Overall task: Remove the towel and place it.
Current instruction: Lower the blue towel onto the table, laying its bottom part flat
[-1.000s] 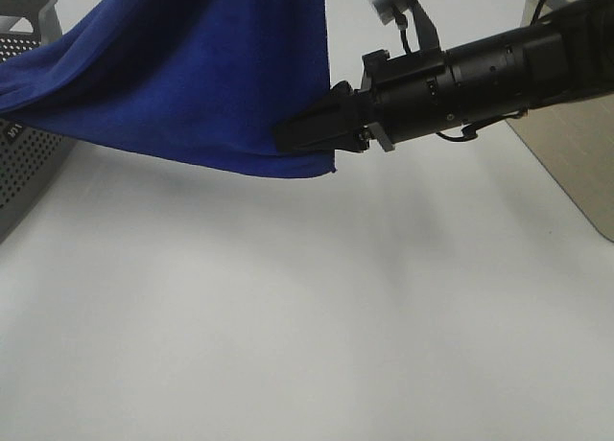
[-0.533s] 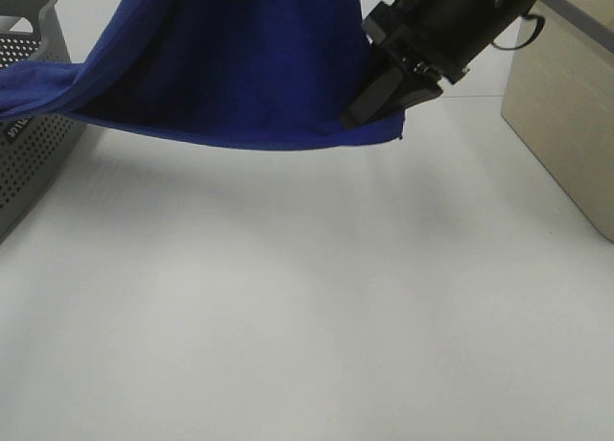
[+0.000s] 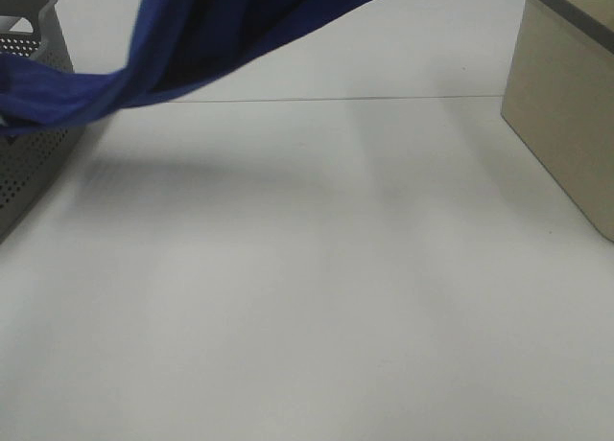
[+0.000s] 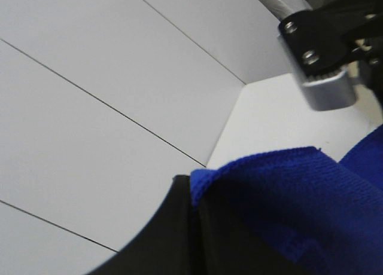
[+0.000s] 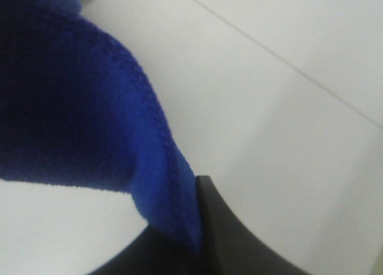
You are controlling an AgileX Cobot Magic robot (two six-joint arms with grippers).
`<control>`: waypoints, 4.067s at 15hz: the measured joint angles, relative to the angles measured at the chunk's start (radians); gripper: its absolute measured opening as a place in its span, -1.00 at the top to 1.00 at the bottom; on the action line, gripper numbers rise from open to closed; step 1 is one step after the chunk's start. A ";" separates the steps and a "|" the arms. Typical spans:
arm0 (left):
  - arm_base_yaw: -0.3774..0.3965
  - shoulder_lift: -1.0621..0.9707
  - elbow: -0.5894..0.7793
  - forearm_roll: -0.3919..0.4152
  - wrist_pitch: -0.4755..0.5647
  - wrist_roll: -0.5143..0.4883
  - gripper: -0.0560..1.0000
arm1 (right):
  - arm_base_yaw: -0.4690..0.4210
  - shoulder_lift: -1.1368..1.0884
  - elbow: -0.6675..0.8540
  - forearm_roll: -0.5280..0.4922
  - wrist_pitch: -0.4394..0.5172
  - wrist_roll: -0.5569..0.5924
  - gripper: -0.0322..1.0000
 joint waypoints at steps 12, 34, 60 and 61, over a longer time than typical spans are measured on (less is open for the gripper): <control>0.171 0.164 0.000 0.018 -0.599 -0.067 0.89 | 0.000 0.011 -0.093 -0.162 -0.527 -0.066 0.91; 0.398 0.720 -0.622 0.015 -0.929 -0.070 0.89 | -0.023 0.325 -0.251 -0.184 -1.263 -0.151 0.91; 0.347 0.510 -0.629 -0.008 0.092 -0.289 0.89 | -0.024 0.166 -0.252 -0.130 -0.495 -0.107 0.91; 0.343 0.494 -0.629 -0.026 0.150 -0.280 0.89 | -0.024 0.149 -0.252 -0.128 -0.459 -0.103 0.91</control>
